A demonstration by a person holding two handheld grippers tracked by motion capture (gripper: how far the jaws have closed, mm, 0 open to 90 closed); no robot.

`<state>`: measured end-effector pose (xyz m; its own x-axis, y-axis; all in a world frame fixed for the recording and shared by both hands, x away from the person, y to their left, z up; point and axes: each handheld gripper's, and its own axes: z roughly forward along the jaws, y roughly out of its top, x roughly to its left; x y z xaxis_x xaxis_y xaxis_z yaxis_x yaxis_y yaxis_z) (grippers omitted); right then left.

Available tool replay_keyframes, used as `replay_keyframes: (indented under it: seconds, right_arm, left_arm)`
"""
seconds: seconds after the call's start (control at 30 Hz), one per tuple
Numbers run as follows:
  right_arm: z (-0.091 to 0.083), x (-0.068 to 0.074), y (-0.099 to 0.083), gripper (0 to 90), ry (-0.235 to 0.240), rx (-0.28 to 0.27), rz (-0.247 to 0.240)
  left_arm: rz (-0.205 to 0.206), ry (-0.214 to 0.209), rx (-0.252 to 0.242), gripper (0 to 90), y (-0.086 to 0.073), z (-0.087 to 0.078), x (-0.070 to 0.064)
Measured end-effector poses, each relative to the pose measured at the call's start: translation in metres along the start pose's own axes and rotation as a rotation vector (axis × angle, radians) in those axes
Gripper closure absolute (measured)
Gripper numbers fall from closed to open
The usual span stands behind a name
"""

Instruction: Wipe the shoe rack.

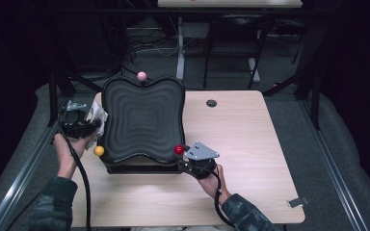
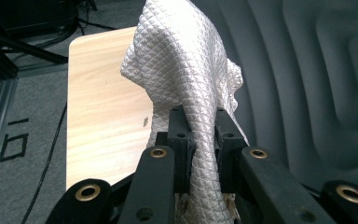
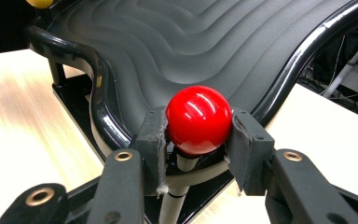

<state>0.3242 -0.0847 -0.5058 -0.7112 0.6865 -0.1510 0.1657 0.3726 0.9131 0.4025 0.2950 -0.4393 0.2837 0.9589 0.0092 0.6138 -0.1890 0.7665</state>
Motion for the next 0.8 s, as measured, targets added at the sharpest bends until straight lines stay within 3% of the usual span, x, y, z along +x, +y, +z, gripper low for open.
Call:
replay_keyframes:
  seconds: [0.27,0.5,0.8]
  right_arm:
    - [0.0,0.0,0.0,60.2,-0.003,0.006,0.0]
    - [0.0,0.001,0.0,60.2,-0.005,0.004,0.0]
    - [0.0,0.001,0.0,60.2,-0.004,0.004,-0.002]
  left_arm:
    - [0.023,-0.019,-0.015,80.6,-0.02,-0.012,-0.006]
    - [0.06,-0.04,0.014,80.5,-0.032,-0.018,-0.015]
    - [0.054,-0.045,0.015,80.6,-0.04,-0.021,-0.016]
